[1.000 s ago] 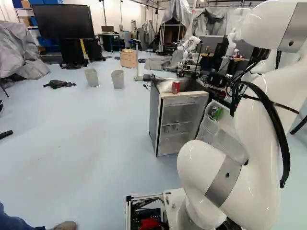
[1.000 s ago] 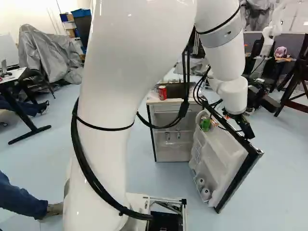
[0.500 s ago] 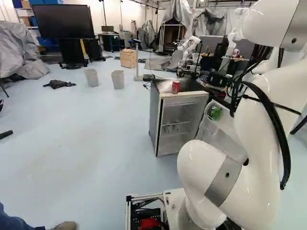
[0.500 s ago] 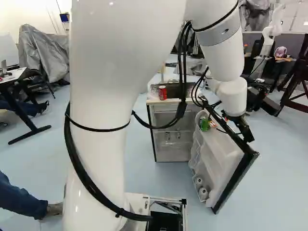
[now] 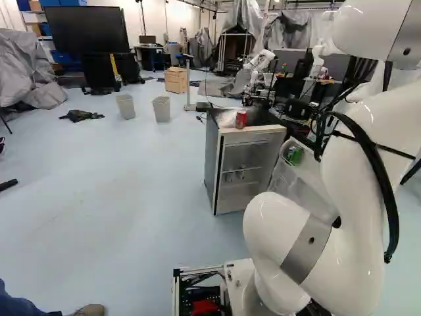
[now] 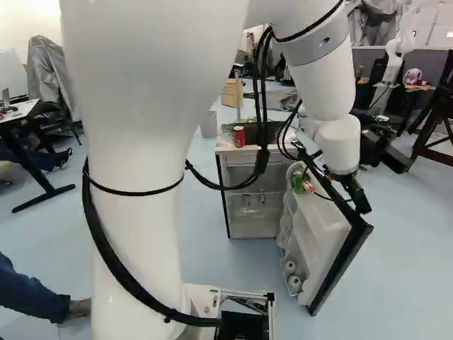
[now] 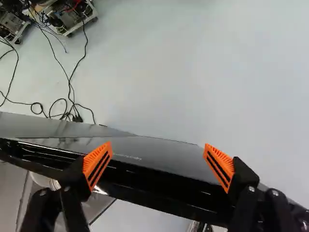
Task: Grab a drink from the fridge
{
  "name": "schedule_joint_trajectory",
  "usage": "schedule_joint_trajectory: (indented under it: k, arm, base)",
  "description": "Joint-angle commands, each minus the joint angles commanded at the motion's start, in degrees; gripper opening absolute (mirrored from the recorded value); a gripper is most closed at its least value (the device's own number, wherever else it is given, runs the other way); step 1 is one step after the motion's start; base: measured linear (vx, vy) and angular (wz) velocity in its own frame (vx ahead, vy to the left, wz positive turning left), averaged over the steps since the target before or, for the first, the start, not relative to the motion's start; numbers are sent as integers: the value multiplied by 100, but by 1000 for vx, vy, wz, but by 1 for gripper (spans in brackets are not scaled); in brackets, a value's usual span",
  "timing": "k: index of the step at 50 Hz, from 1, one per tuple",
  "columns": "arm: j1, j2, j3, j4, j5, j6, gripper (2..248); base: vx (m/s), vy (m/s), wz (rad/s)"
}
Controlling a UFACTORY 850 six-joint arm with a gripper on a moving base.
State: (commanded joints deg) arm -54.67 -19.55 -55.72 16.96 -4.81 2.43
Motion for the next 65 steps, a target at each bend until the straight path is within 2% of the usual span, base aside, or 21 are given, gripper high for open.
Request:
schedule_joint_trajectory:
  k: [30,65]
  arm:
    - [-29,416,516,0,0,0,247]
    - [140,845,1029,0,0,0,247]
  base:
    - [0,0,0]
    - [0,0,0]
